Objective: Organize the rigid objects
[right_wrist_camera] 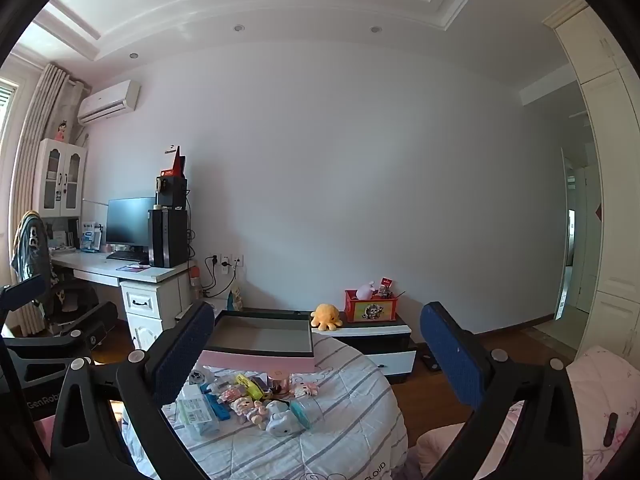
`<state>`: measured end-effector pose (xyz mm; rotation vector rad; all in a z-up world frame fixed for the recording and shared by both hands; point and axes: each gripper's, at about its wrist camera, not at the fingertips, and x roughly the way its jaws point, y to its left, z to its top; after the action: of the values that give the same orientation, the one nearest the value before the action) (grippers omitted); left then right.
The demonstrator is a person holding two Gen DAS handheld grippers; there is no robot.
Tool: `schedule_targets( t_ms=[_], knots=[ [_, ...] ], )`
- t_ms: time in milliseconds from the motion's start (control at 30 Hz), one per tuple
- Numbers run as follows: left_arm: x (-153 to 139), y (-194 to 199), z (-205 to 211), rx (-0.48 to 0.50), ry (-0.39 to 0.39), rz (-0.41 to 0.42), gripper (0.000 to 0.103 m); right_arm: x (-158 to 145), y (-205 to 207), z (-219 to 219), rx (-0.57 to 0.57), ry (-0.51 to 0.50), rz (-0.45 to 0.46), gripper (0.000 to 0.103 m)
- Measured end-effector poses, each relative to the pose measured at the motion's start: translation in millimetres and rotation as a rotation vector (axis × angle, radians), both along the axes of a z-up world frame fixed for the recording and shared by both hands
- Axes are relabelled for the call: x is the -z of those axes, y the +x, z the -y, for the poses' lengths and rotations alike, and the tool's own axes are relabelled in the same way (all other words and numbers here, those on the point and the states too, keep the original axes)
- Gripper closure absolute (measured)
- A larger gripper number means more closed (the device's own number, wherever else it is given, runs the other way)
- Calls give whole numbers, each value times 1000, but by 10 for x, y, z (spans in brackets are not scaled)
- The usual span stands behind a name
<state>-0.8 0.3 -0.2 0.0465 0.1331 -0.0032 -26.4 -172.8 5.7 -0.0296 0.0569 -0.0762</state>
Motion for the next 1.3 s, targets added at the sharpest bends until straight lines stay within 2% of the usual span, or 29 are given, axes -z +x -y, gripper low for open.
schedule_targets(
  t_ms=[200,233,433,1300],
  knots=[
    [53,-21,15,-15,-2,-3,0,7,31,23,8,-5,-10,0],
    [38,9,11,-14,-3,-30,0,24,3,-34,7,-6,-9,0],
    [113,82,-42,-26,-8,-28,0,-54,-75,-143,-11,-13,-15,0],
    [52,39,-76,-25,-11,-23,0,36,-9,-121,-43,-16,-25,0]
  ],
)
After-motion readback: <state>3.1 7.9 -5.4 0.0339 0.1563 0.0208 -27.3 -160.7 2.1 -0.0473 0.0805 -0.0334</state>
